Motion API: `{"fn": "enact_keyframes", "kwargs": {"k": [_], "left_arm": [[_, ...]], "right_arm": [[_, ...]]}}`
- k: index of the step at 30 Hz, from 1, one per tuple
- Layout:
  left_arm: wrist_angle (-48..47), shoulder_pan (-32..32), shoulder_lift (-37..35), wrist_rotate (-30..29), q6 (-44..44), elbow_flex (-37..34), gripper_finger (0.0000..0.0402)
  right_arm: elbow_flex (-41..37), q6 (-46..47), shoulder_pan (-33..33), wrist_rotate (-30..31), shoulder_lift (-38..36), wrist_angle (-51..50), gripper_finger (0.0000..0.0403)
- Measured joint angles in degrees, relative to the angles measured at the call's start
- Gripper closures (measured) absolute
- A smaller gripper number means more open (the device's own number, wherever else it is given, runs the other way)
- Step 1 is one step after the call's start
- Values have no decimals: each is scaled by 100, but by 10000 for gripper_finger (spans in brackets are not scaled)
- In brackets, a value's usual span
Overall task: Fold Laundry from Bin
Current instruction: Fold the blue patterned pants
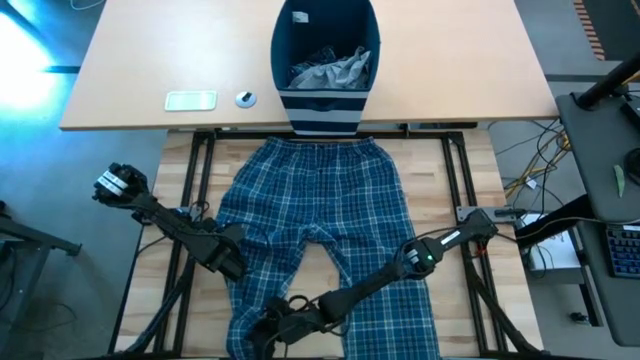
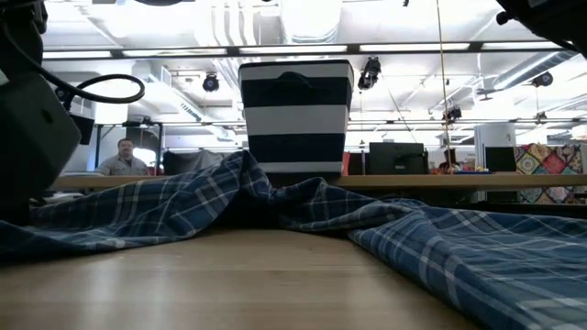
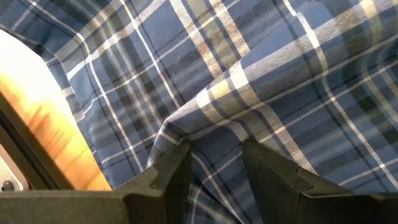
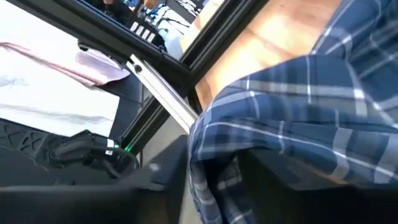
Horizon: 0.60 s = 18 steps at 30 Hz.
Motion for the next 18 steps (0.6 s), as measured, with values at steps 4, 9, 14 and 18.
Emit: {"fn": "enact_keyframes", "kwargs": {"k": [4, 9, 14, 18], "left_arm": [[-59, 0, -9, 19, 2, 6, 263], [-382, 0, -4, 176, 186, 117, 263], [-508, -2, 4, 204, 497, 162, 263], [-487, -13, -2, 177, 561, 173, 263]], "right_arm": [[0, 60, 1, -5, -3, 70, 383], [0, 593, 219, -699, -285, -67, 394], [2, 910, 612, -1539, -1154, -1238, 395], [31, 925, 813, -1718, -1812, -3079, 395]]}}
